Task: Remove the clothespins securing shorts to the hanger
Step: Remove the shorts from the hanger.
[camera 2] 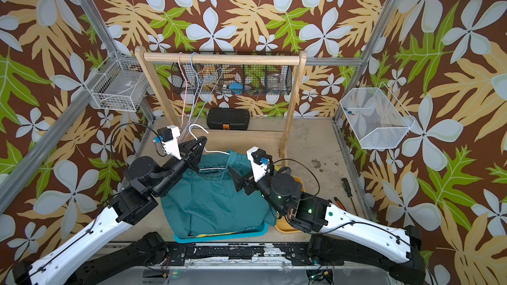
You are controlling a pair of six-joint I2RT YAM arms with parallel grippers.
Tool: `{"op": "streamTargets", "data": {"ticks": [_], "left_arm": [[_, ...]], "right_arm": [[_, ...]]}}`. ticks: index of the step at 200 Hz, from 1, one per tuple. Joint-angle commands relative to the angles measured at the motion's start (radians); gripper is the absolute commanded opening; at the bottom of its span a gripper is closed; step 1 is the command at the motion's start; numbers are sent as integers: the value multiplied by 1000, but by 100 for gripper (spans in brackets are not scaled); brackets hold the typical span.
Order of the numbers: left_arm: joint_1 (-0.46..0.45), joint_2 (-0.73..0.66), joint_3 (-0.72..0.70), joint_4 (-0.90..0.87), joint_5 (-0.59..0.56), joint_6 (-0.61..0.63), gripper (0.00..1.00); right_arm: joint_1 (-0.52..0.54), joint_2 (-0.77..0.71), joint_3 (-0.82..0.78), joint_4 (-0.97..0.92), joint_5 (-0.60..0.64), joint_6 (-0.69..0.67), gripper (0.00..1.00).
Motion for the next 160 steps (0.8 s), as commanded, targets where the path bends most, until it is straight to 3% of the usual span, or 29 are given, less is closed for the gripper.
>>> {"op": "streamTargets", "data": {"ticks": [1,47,77,96,113,137,160], "left_arm": [[-1,6,10,38,5,-10,8],[0,23,13,49,23,-26,7],[0,22,12,54,41,-38,6],[0,18,11,56,54,-42,5],[0,10,5,66,76,-39,3],[0,-7,-6,69,101,-12,1],[0,-30,-26,90,118,15,0]], "right_arm": [[60,39,15,70,189,-57,94],[72,156,3,222,427,-123,86],[70,203,-7,320,476,-193,77],[55,228,-2,321,494,-213,53],[4,223,-4,267,424,-148,35],[-49,179,-49,257,386,-121,0],[-119,93,-98,226,255,-51,0]]}}
